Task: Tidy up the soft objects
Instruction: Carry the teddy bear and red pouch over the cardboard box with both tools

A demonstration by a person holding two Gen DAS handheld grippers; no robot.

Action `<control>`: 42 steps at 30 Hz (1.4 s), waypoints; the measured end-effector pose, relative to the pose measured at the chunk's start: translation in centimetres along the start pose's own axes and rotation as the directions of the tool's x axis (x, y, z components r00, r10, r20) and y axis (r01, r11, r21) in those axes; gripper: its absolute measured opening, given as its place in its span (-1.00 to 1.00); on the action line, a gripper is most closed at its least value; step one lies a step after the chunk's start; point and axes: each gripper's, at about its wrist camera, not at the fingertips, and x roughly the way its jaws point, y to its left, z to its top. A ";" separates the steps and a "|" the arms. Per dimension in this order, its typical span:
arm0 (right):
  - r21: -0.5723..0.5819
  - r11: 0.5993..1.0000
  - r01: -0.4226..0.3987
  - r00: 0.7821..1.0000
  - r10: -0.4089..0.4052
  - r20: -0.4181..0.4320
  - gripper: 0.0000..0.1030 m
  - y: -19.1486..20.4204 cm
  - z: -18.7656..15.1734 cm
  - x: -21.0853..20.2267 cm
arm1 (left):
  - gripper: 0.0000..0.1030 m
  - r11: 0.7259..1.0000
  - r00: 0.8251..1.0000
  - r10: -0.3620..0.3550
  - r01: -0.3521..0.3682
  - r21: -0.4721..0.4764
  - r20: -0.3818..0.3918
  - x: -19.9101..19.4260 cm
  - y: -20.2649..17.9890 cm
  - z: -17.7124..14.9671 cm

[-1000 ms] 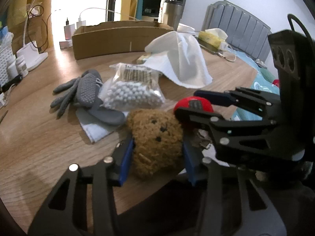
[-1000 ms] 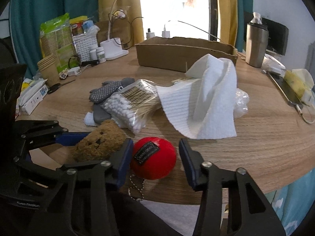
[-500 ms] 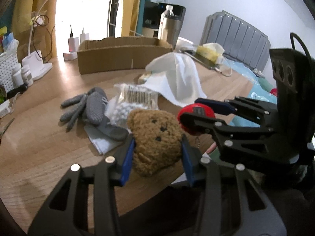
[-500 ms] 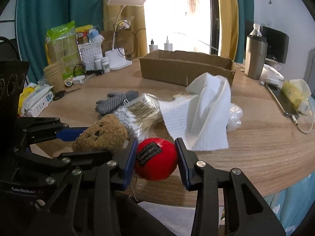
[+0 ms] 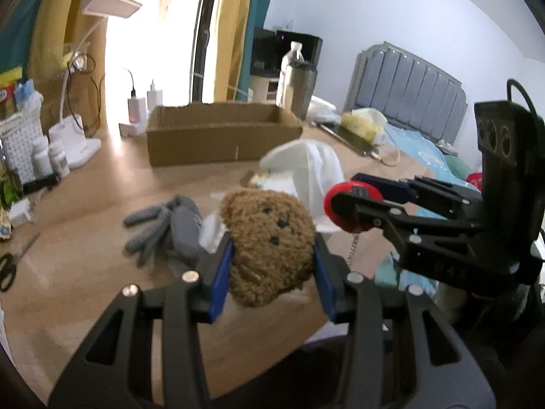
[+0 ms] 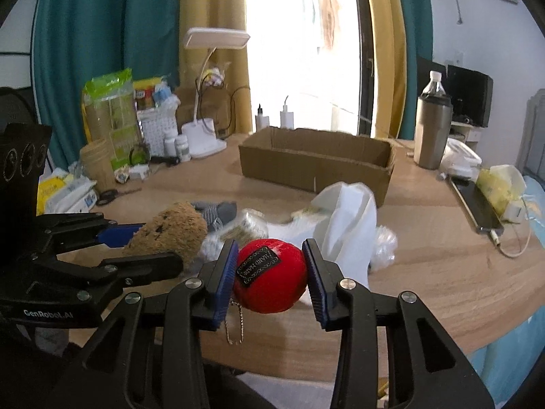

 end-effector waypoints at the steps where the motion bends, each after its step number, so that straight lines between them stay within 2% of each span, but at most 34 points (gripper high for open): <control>1: 0.002 1.000 0.002 1.000 -0.002 0.005 -0.20 -0.1 0.2 0.0 | -0.13 1.000 1.000 0.001 -0.001 0.001 0.007 0.0 0.1 0.3; 19: 0.043 0.998 0.040 0.996 -0.044 0.076 -0.20 -4.1 5.5 0.4 | -0.13 1.000 0.999 0.007 -0.006 -0.018 0.053 2.2 2.0 5.8; 32: 0.047 0.998 0.038 0.996 -0.041 0.076 -0.20 -6.3 9.4 2.9 | -0.13 0.999 0.998 0.019 -0.017 -0.032 0.065 3.7 3.6 10.3; 42: 0.052 0.998 0.031 0.997 -0.035 0.074 -0.20 -7.7 11.2 4.5 | -0.13 0.999 0.997 0.034 -0.032 -0.031 0.071 5.4 4.6 12.9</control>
